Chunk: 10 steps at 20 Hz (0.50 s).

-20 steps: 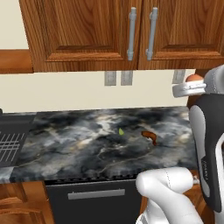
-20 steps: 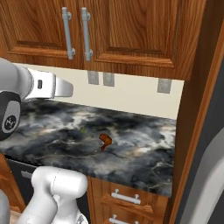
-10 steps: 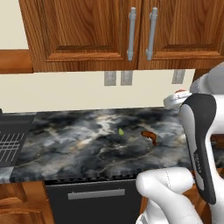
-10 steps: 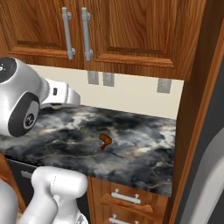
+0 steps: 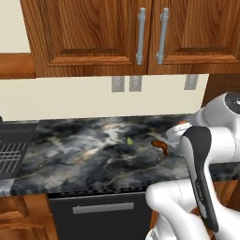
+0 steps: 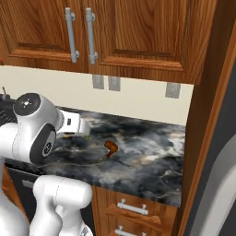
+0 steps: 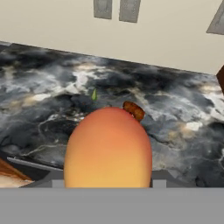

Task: Open the fridge, remove the mango, lemon wedge, and chicken drumstick, and place them on any counter.

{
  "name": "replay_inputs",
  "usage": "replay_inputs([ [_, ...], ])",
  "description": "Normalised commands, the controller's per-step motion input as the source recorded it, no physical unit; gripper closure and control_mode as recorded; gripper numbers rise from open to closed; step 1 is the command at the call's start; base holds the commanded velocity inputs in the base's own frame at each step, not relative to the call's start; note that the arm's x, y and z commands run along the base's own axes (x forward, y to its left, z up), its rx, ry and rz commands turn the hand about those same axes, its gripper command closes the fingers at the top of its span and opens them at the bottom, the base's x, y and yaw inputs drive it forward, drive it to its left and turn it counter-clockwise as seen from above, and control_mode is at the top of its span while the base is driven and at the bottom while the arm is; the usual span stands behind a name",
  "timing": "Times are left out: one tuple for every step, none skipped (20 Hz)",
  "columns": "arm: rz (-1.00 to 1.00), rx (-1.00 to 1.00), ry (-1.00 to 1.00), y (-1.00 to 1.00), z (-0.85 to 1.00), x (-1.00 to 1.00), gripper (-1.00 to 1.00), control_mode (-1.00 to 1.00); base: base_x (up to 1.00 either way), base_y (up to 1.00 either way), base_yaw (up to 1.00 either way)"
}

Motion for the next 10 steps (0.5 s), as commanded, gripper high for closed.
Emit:
replay_inputs([
  [0.00, 0.00, 0.06, 0.15, -0.74, 0.29, 1.00, -1.00, 0.00, 0.00, 0.00],
  [0.00, 0.00, 0.06, 0.16, -0.71, 0.29, 1.00, -1.00, 0.00, 0.00, 0.00],
  [0.00, 0.00, 0.06, 0.17, -0.69, 0.33, 1.00, -1.00, 0.00, 0.00, 0.00],
  [0.00, 0.00, 0.06, 0.19, -0.64, 0.37, 1.00, -1.00, 0.00, 0.00, 0.00],
  [0.00, 0.00, 0.07, 0.18, -0.58, 0.41, 1.00, -1.00, 0.00, 0.00, 0.00],
  [0.00, 0.00, 0.05, 0.10, -0.49, 0.42, 1.00, -1.00, 0.00, 0.00, 0.00],
  [0.00, -0.01, 0.04, 0.11, -0.47, 0.40, 1.00, -1.00, 0.00, 0.00, 0.00],
  [0.00, 0.00, 0.03, 0.09, -0.43, 0.39, 1.00, -1.00, 0.00, 0.00, 0.00],
  [0.00, 0.00, 0.03, 0.10, -0.43, 0.44, 1.00, -1.00, 0.00, 0.00, 0.00],
  [0.00, -0.01, 0.03, 0.14, -0.41, 0.44, 1.00, -1.00, 0.00, 0.00, 0.00],
])
